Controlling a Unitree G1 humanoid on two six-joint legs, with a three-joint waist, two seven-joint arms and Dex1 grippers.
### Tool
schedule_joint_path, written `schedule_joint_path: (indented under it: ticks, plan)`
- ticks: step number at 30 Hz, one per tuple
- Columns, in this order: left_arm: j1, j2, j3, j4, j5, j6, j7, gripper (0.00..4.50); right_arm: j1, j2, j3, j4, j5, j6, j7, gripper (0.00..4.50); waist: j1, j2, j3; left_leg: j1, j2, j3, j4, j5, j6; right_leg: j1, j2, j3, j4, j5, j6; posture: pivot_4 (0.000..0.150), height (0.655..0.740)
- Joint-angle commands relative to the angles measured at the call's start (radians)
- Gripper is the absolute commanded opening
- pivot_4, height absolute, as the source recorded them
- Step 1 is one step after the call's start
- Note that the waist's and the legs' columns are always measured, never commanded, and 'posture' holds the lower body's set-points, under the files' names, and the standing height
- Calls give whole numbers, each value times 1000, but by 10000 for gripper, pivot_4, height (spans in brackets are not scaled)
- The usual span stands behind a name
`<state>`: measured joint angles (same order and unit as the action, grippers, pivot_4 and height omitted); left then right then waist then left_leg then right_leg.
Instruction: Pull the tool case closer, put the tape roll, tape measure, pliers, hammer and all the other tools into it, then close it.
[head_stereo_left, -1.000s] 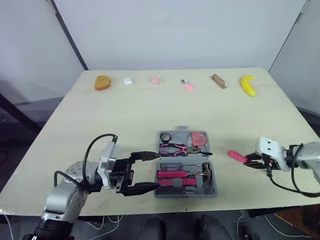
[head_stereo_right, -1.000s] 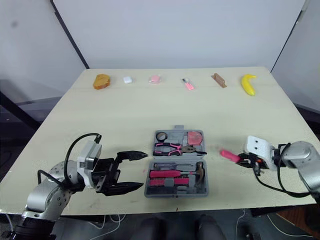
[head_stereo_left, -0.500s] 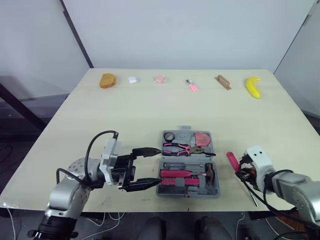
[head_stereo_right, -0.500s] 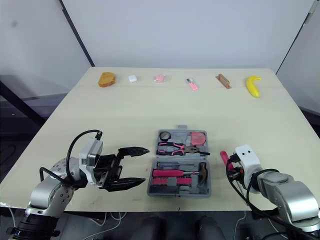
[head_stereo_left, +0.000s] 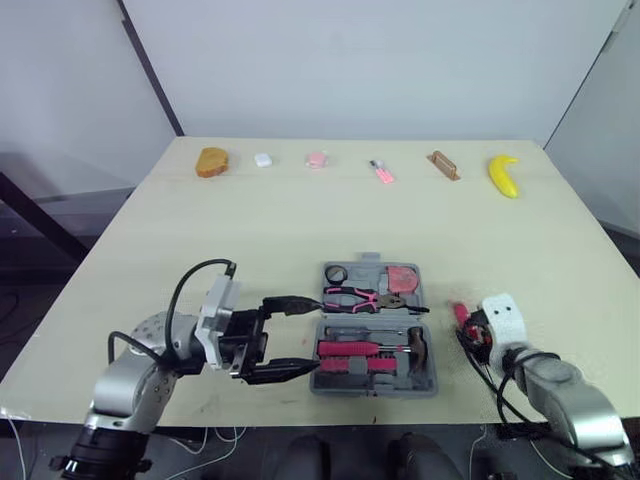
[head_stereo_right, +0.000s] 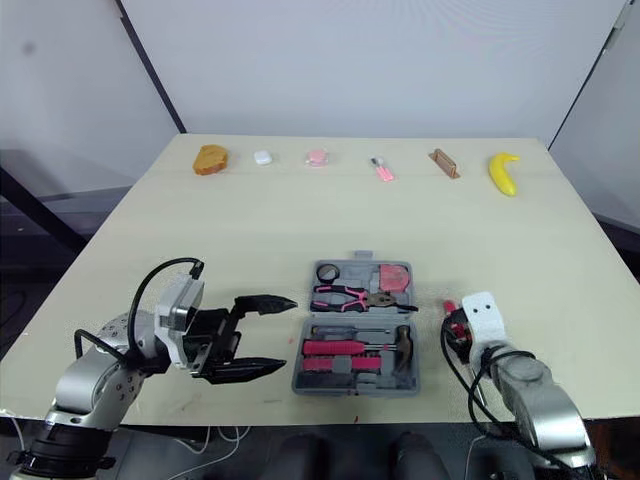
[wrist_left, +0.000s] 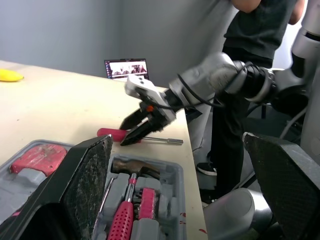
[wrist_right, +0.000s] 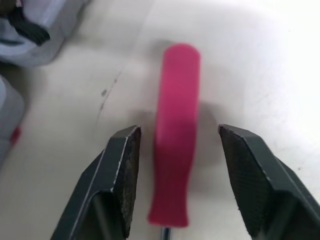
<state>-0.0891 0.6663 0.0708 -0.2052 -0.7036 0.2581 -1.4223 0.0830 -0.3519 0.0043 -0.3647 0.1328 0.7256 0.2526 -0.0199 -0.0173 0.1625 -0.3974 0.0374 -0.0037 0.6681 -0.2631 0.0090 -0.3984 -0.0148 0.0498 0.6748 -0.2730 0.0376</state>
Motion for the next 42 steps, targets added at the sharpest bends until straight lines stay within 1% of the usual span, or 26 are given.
schedule_joint_path:
  ticks: [1,7,15,16,17,19,21,23,25,27,30,34,36,37,38,40,42]
  plan:
    - [1,5,18,-17,-20,-1,-8,45000,57,50,-3,19,-17,-100,-37,25699,-1,0,0,0,0,0,0,0,0,0,0,0,0,0,0,1500,7400]
    - [-1,9,18,-12,-21,-2,-12,45000,106,115,-5,13,-53,-187,-97,25699,1,0,0,0,1,-1,0,0,0,0,0,0,0,0,0,1500,7400]
    - [-34,18,14,8,-27,12,-28,45000,155,167,-37,-41,-15,-167,-110,25699,4,0,0,0,1,-1,0,0,0,0,0,0,0,0,0,1500,7400]
    - [-35,19,12,9,-27,14,-32,45000,159,171,-43,-43,-10,-168,-110,23509,4,0,0,0,1,-1,0,0,0,0,0,0,0,0,0,1500,7400]
    - [-38,19,10,10,-27,17,-37,45000,161,172,-48,-45,-7,-169,-110,20393,4,0,0,0,1,-1,0,0,0,0,-1,1,0,0,0,1500,7400]
    - [-47,18,6,12,-27,22,-42,45000,163,169,-58,-49,-1,-167,-108,16338,4,0,0,0,1,-1,0,0,0,0,-1,1,0,0,0,1500,7400]
    - [-59,16,4,13,-30,29,-47,45000,162,160,-72,-57,5,-163,-102,7779,5,0,0,0,1,-1,0,0,0,0,-1,1,0,0,0,1500,7400]
    - [-67,14,2,15,-30,34,-50,45000,159,145,-86,-67,9,-163,-92,4111,6,0,0,0,1,-1,0,0,0,0,-1,0,0,0,0,1500,7400]
    - [-73,14,1,16,-29,39,-56,45000,154,124,-100,-81,18,-158,-76,4157,5,1,0,0,0,-1,0,0,0,0,-1,1,0,0,0,1500,7400]
    - [-79,15,4,14,-33,49,-58,45000,134,76,-109,-129,53,-149,-16,4157,4,1,1,0,0,-1,0,0,0,0,-1,1,0,0,0,1500,7400]
    - [-87,14,32,1,-96,119,-31,45000,85,-52,-87,-250,142,-85,138,4157,-1,4,3,0,0,1,0,0,0,-1,-1,2,0,0,0,1500,7400]
    - [-72,38,58,21,-53,71,-43,45000,-93,-276,-73,-445,389,180,329,4157,-12,5,3,0,1,-1,1,0,0,-1,1,1,1,0,0,1500,7400]
    - [-57,58,78,41,-53,59,-67,45000,-195,-399,-12,-494,449,270,407,4157,-14,4,3,0,1,-4,0,0,0,0,1,-1,1,0,0,1500,7400]
    - [-49,67,92,49,-57,57,-78,45000,-254,-432,31,-498,464,304,428,4157,-14,4,3,0,1,-4,0,0,0,0,1,-1,1,0,-1,1500,7400]
    - [-41,74,104,53,-60,52,-88,45000,-302,-450,72,-492,474,334,435,4157,-15,4,3,0,1,-5,0,0,0,0,1,-2,0,0,-1,1500,7400]
    - [-29,85,140,66,-85,57,-104,45000,-401,-488,202,-469,449,352,477,4157,-15,3,4,-1,1,-5,-1,0,0,0,1,-3,-1,-1,-1,1500,7400]
    - [7,113,164,73,-87,53,-147,45000,-490,-472,312,-425,424,368,492,4157,-16,2,5,-1,1,-5,-1,0,0,0,-1,-3,-1,-1,-1,1500,7400]
